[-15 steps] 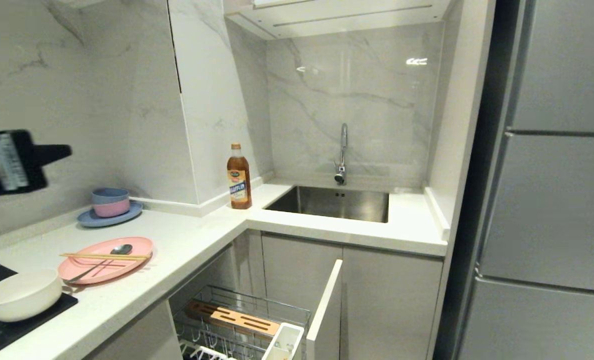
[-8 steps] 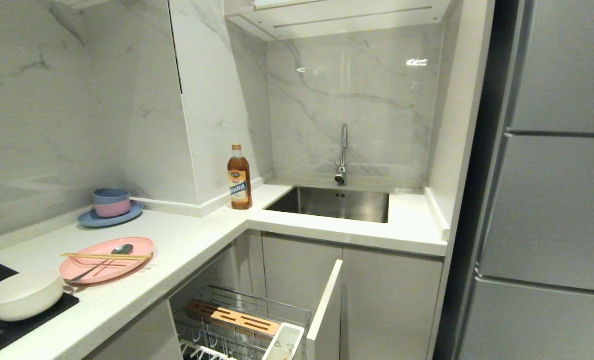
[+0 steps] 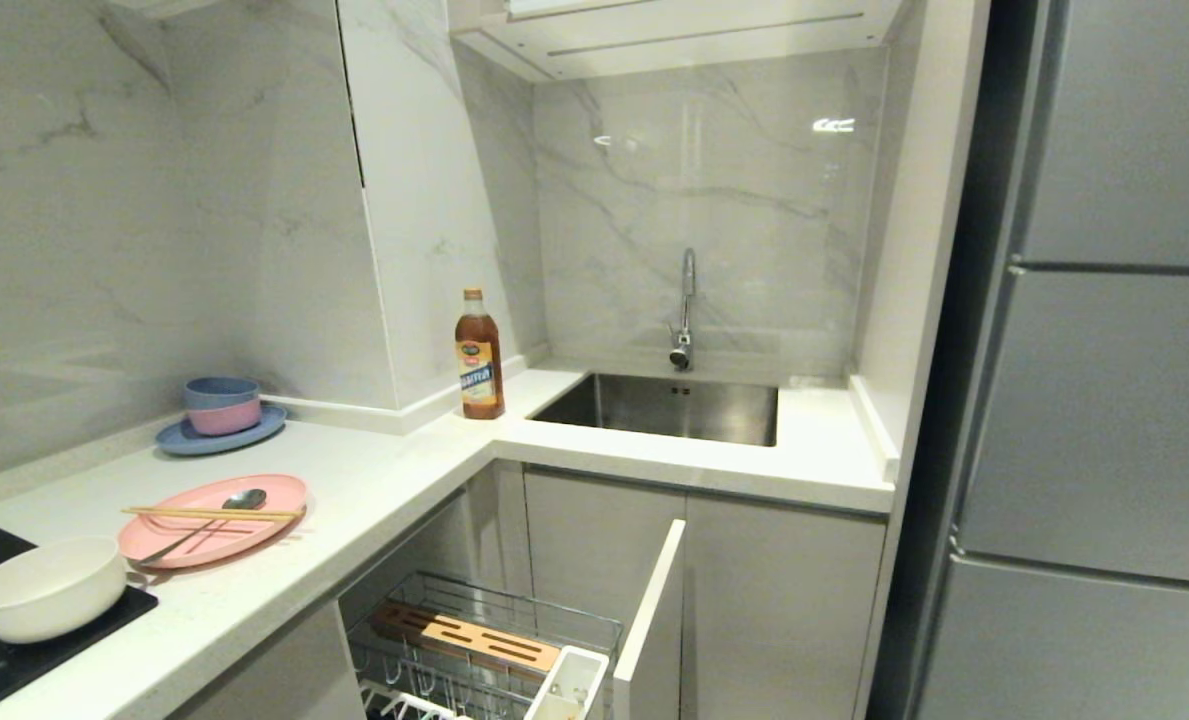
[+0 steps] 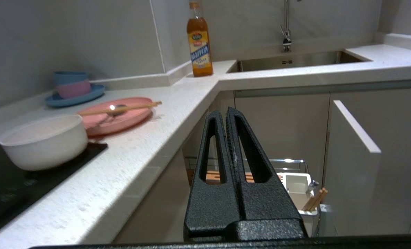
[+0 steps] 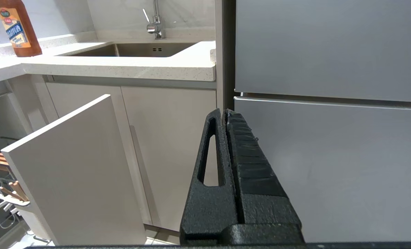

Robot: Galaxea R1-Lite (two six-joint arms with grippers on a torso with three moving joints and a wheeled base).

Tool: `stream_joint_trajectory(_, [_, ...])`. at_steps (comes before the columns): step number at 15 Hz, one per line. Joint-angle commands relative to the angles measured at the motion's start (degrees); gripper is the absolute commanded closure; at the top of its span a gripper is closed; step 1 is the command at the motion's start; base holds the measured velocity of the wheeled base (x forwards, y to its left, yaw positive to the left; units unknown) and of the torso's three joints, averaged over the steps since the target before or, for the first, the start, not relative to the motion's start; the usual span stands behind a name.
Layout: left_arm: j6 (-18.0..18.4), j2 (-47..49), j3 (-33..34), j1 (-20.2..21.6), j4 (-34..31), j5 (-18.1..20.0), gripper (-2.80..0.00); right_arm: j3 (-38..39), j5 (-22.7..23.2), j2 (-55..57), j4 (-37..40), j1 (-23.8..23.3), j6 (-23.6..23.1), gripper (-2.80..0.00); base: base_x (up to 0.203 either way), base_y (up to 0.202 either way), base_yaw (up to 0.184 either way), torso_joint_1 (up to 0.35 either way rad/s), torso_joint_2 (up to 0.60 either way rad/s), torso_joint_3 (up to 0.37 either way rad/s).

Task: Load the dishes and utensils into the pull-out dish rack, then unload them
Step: Pick up the bowl and place it in the cupboard

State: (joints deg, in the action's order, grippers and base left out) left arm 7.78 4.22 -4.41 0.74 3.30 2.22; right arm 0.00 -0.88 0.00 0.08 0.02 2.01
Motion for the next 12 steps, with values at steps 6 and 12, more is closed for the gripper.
stream_joint_trajectory(6, [-3.6, -4.2, 4.1, -0.5, -4.1, -0.7, 0.00, 0.1, 0.0, 0.0, 0.0, 0.0, 0.0, 0.00, 0.000, 0.000, 0.000, 0.000, 0.00, 0.000])
stream_joint_trajectory(12, [-4.5, -4.2, 4.4, -0.5, -3.6, -0.9, 0.00, 0.1, 0.0, 0.0, 0.0, 0.1, 0.0, 0.00, 0.000, 0.000, 0.000, 0.000, 0.00, 0.000])
